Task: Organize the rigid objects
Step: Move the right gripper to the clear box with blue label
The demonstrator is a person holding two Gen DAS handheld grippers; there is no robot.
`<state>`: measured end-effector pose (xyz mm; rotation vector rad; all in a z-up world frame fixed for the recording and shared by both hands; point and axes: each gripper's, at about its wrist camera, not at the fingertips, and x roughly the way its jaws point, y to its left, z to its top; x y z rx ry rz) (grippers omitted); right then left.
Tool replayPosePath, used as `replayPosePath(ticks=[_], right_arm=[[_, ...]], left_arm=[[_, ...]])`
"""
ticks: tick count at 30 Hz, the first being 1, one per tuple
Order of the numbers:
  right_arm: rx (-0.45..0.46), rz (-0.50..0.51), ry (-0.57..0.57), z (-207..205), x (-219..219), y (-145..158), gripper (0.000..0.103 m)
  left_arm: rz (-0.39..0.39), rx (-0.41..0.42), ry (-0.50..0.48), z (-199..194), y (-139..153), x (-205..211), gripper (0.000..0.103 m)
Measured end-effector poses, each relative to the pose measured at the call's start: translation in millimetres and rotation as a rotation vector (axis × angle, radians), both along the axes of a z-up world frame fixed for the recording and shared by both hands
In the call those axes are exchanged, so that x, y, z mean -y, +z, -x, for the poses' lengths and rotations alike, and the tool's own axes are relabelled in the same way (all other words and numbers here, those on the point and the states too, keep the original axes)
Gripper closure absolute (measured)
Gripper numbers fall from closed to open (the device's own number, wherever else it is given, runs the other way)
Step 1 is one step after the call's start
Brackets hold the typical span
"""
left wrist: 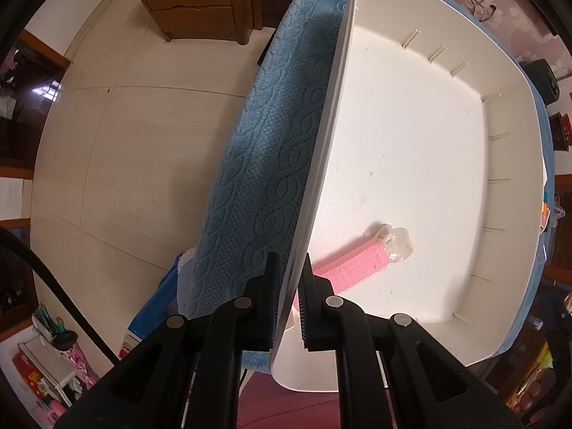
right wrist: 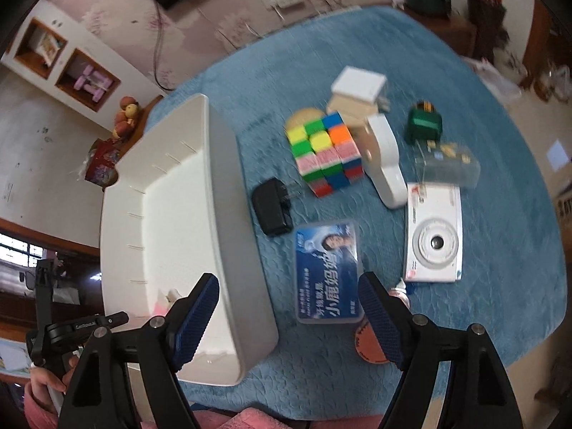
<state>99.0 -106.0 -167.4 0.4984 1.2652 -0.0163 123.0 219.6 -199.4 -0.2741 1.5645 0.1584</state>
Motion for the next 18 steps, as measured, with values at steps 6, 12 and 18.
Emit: replayPosePath(ticks=[6, 12, 18], right_arm=[[-0.117, -0.095, -0.034, -6.3, 12.3, -28.5, 0.021], [-0.204, -0.134, -0.044, -14.6, 21.9, -47.5, 0.021], [-0.283, -0.152, -0.023, -26.6, 26.1, -63.6, 0.021]], left_arm=[[-0.003, -0.001, 0.035, -1.4, -0.9, -0.8, 0.093], [-0.032, 0.005, 0.062, -0.2, -0.8, 2.1, 0.091], [-0.055, 0.001, 0.103, 1.6, -0.8, 5.3, 0.090]])
